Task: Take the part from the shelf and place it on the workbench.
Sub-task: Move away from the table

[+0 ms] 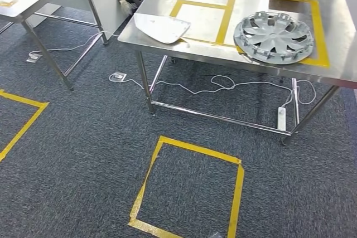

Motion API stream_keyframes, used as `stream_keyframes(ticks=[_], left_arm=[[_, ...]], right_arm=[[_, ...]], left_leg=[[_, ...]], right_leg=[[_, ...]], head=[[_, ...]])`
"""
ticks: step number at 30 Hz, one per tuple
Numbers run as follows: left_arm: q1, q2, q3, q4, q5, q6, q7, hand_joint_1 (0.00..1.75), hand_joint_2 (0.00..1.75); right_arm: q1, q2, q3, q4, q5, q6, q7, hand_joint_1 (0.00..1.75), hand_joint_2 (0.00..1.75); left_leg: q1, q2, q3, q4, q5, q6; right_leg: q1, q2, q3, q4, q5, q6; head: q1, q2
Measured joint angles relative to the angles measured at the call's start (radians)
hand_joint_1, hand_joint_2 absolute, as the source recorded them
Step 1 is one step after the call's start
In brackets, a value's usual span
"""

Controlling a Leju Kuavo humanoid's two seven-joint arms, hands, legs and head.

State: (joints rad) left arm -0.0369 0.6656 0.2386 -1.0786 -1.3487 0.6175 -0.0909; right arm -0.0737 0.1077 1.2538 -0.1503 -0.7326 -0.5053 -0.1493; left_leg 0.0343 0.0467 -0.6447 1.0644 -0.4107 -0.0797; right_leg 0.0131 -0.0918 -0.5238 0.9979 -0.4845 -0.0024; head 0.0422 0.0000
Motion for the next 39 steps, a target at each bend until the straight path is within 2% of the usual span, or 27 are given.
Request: stream_keyframes(ticks=[2, 4, 5, 7, 8, 9, 10, 11, 12, 13, 15, 16, 17, 18, 20, 21, 22, 24, 26, 27, 28, 29, 31, 33, 36, 37, 39], left_arm=[[-0.001, -0.004, -0.004, -0.006, -0.001, -0.002, 0.005, 0.0, 0.0], [0.002, -0.009, -0.009, -0.008, -0.001, -0.005, 0.007, 0.0, 0.0], [0.004, -0.01, -0.01, -0.008, -0.001, -0.006, 0.007, 0.0, 0.0], [-0.001, -0.01, -0.013, -0.01, -0.001, -0.007, 0.008, 0.0, 0.0], [-0.004, -0.011, -0.015, -0.011, -0.001, -0.007, 0.009, 0.0, 0.0], [-0.008, -0.013, -0.018, -0.012, -0.002, -0.008, 0.01, 0.0, 0.0], [-0.01, -0.015, -0.021, -0.012, -0.003, -0.008, 0.011, 0.0, 0.0], [-0.011, -0.016, -0.023, -0.012, -0.005, -0.008, 0.012, 0.0, 0.0], [-0.012, -0.017, -0.026, -0.012, -0.006, -0.008, 0.013, 0.0, 0.0], [-0.014, -0.017, -0.028, -0.012, -0.008, -0.008, 0.014, 0.0, 0.0], [-0.018, -0.017, -0.031, -0.012, -0.009, -0.008, 0.017, 0.0, 0.0], [-0.02, -0.017, -0.032, -0.012, -0.01, -0.008, 0.018, 0.0, 0.0], [-0.021, -0.017, -0.034, -0.012, -0.01, -0.009, 0.019, 0.0, 0.0], [-0.023, -0.017, -0.037, -0.012, -0.01, -0.01, 0.02, 0.0, 0.0], [-0.022, -0.015, -0.041, -0.012, -0.01, -0.011, 0.022, 0.0, 0.0], [-0.022, -0.012, -0.043, -0.012, -0.01, -0.011, 0.022, 0.0, 0.0], [-0.025, -0.01, -0.044, -0.012, -0.01, -0.011, 0.022, 0.0, 0.0], [-0.033, -0.011, -0.048, -0.012, -0.011, -0.012, 0.023, 0.0, 0.0], [-0.035, -0.016, -0.054, -0.012, -0.013, -0.013, 0.023, 0.0, 0.0], [-0.034, -0.017, -0.057, -0.012, -0.013, -0.014, 0.024, 0.0, 0.0], [-0.033, -0.018, -0.059, -0.012, -0.014, -0.014, 0.024, 0.0, 0.0], [-0.034, -0.017, -0.061, -0.012, -0.014, -0.014, 0.025, 0.0, 0.0], [-0.039, -0.016, -0.064, -0.012, -0.014, -0.014, 0.026, 0.0, 0.0], [-0.044, -0.015, -0.068, -0.012, -0.014, -0.013, 0.028, 0.0, 0.0], [-0.04, -0.015, -0.071, -0.012, -0.014, -0.013, 0.029, 0.0, 0.0], [-0.039, -0.014, -0.071, -0.012, -0.014, -0.013, 0.03, 0.0, 0.0], [-0.043, -0.012, -0.072, -0.012, -0.014, -0.013, 0.032, 0.0, 0.0]], right_arm=[[-0.002, -0.003, 0.0, 0.0, -0.002, 0.0, -0.002, 0.0, 0.0], [-0.004, -0.005, 0.0, 0.0, -0.002, -0.001, -0.002, 0.0, 0.0], [-0.005, -0.005, -0.001, 0.0, -0.003, -0.001, -0.003, 0.0, 0.0], [-0.007, -0.005, -0.001, 0.0, -0.003, -0.001, -0.003, 0.0, 0.0], [-0.006, -0.005, -0.001, 0.0, -0.004, -0.001, -0.004, 0.0, 0.0], [-0.005, -0.005, -0.001, 0.0, -0.005, -0.001, -0.004, 0.0, 0.0], [-0.003, -0.005, -0.001, 0.0, -0.005, -0.001, -0.004, 0.0, 0.0], [-0.001, -0.005, -0.001, 0.0, -0.006, 0.0, -0.004, 0.0, 0.0], [0.0, -0.006, -0.001, 0.0, -0.007, 0.0, -0.004, 0.0, 0.0], [0.0, -0.006, -0.001, 0.0, -0.007, 0.0, -0.004, 0.0, 0.0], [0.0, -0.006, -0.001, 0.0, -0.009, 0.0, -0.005, 0.0, 0.0], [0.0, -0.007, -0.001, 0.0, -0.01, 0.0, -0.005, 0.0, 0.0], [-0.001, -0.007, -0.001, 0.0, -0.011, 0.0, -0.006, 0.0, 0.0], [-0.002, -0.007, -0.001, 0.0, -0.012, 0.0, -0.006, 0.0, 0.0], [-0.003, -0.007, -0.002, 0.0, -0.013, 0.0, -0.007, 0.0, 0.0], [-0.004, -0.007, -0.002, 0.0, -0.014, 0.0, -0.007, 0.0, 0.0], [-0.004, -0.008, -0.002, 0.0, -0.014, 0.0, -0.007, 0.0, 0.0], [-0.002, -0.008, -0.002, 0.0, -0.014, 0.0, -0.007, 0.0, 0.0], [0.0, -0.009, -0.002, 0.001, -0.014, 0.001, -0.007, 0.0, 0.0], [0.001, -0.009, -0.002, 0.001, -0.015, 0.001, -0.007, 0.0, 0.0], [0.002, -0.01, -0.003, 0.001, -0.015, 0.001, -0.007, 0.0, 0.0], [0.002, -0.01, -0.003, 0.001, -0.015, 0.001, -0.007, 0.0, 0.0], [0.001, -0.01, -0.003, 0.001, -0.015, 0.001, -0.007, 0.0, 0.0], [0.0, -0.01, -0.003, 0.001, -0.016, 0.001, -0.007, 0.0, 0.0], [0.0, -0.01, -0.003, 0.001, -0.017, 0.001, -0.007, 0.0, 0.0], [-0.001, -0.01, -0.003, 0.001, -0.017, 0.001, -0.007, 0.0, 0.0], [-0.002, -0.01, -0.003, 0.0, -0.017, 0.001, -0.008, 0.0, 0.0]], left_leg=[[-0.003, 0.022, 0.04, -0.068, 0.01, 0.016], [-0.005, -0.004, 0.039, -0.069, 0.005, 0.039], [-0.005, -0.016, 0.038, -0.069, 0.004, 0.046], [-0.003, -0.04, 0.036, -0.07, 0.006, 0.057], [-0.004, -0.05, 0.036, -0.07, 0.006, 0.062], [-0.005, -0.061, 0.035, -0.07, 0.006, 0.065], [-0.006, -0.073, 0.035, -0.07, 0.005, 0.067], [-0.008, -0.086, 0.035, -0.07, 0.005, 0.068], [-0.009, -0.101, 0.036, -0.07, 0.005, 0.068], [-0.009, -0.115, 0.036, -0.07, 0.005, 0.068], [-0.01, -0.142, 0.038, -0.069, 0.005, 0.067], [-0.011, -0.155, 0.038, -0.069, 0.005, 0.064], [-0.01, -0.167, 0.036, -0.07, 0.007, 0.06], [-0.009, -0.178, 0.034, -0.071, 0.01, 0.054], [-0.006, -0.194, 0.029, -0.076, 0.016, 0.042], [-0.008, -0.18, 0.024, -0.069, 0.01, 0.038], [-0.011, -0.154, 0.011, -0.043, -0.008, 0.034], [-0.016, -0.085, -0.044, 0.071, -0.069, 0.027], [-0.015, -0.059, -0.099, 0.188, -0.113, 0.023], [-0.015, -0.056, -0.104, 0.203, -0.11, 0.022], [-0.015, -0.052, -0.089, 0.178, -0.09, 0.022], [-0.015, -0.045, -0.058, 0.124, -0.06, 0.023], [-0.02, 0.001, 0.019, -0.009, -0.012, 0.027], [-0.025, 0.029, 0.052, -0.073, -0.001, 0.038], [-0.026, -0.002, 0.048, -0.077, -0.001, 0.054], [-0.025, -0.015, 0.047, -0.078, 0.001, 0.059], [-0.021, -0.039, 0.046, -0.079, 0.004, 0.069]], right_leg=[[0.005, -0.023, 0.003, 0.004, -0.013, 0.015], [0.006, -0.045, 0.01, 0.0, -0.023, 0.023], [0.003, -0.039, 0.013, 0.004, -0.032, 0.028], [-0.002, 0.011, -0.008, 0.061, -0.073, 0.037], [-0.004, 0.047, -0.036, 0.123, -0.107, 0.039], [-0.005, 0.07, -0.072, 0.195, -0.14, 0.039], [-0.004, 0.081, -0.107, 0.258, -0.162, 0.038], [-0.004, 0.087, -0.133, 0.296, -0.168, 0.035], [-0.004, 0.092, -0.141, 0.294, -0.152, 0.031], [-0.004, 0.097, -0.13, 0.256, -0.119, 0.027], [-0.004, 0.134, -0.078, 0.12, -0.038, 0.018], [-0.004, 0.152, -0.055, 0.065, -0.011, 0.016], [-0.004, 0.162, -0.039, 0.032, 0.003, 0.016], [-0.002, 0.161, -0.034, 0.024, 0.006, 0.016], [-0.002, 0.134, -0.03, 0.021, 0.012, 0.009], [-0.004, 0.122, -0.028, 0.017, 0.016, 0.003], [-0.005, 0.11, -0.027, 0.012, 0.019, -0.003], [-0.004, 0.085, -0.027, 0.007, 0.021, -0.011], [-0.003, 0.058, -0.028, 0.007, 0.02, -0.013], [-0.002, 0.044, -0.028, 0.007, 0.019, -0.013], [-0.002, 0.031, -0.028, 0.007, 0.018, -0.013], [-0.002, 0.018, -0.026, 0.007, 0.016, -0.011], [0.003, -0.006, -0.022, 0.01, 0.009, -0.004], [0.011, -0.025, -0.019, 0.013, 0.003, 0.005], [0.013, -0.051, -0.012, 0.009, -0.003, 0.013], [0.011, -0.036, -0.014, 0.015, -0.011, 0.019], [0.006, 0.029, -0.04, 0.079, -0.052, 0.029]], head=[[-0.001, 0.0], [0.001, 0.0], [0.001, 0.0], [0.001, 0.0], [0.001, 0.0], [0.001, 0.0], [0.001, 0.0], [0.001, 0.0], [0.001, 0.0], [0.001, 0.0], [0.0, 0.0], [0.0, 0.0], [0.0, 0.0], [0.0, 0.0], [0.0, 0.0], [-0.002, 0.0], [-0.005, 0.0], [-0.01, 0.0], [-0.011, 0.0], [-0.012, 0.0], [-0.011, 0.0], [-0.012, 0.0], [-0.012, 0.0], [-0.01, 0.0], [-0.01, 0.0], [-0.009, 0.0], [-0.007, 0.0]])
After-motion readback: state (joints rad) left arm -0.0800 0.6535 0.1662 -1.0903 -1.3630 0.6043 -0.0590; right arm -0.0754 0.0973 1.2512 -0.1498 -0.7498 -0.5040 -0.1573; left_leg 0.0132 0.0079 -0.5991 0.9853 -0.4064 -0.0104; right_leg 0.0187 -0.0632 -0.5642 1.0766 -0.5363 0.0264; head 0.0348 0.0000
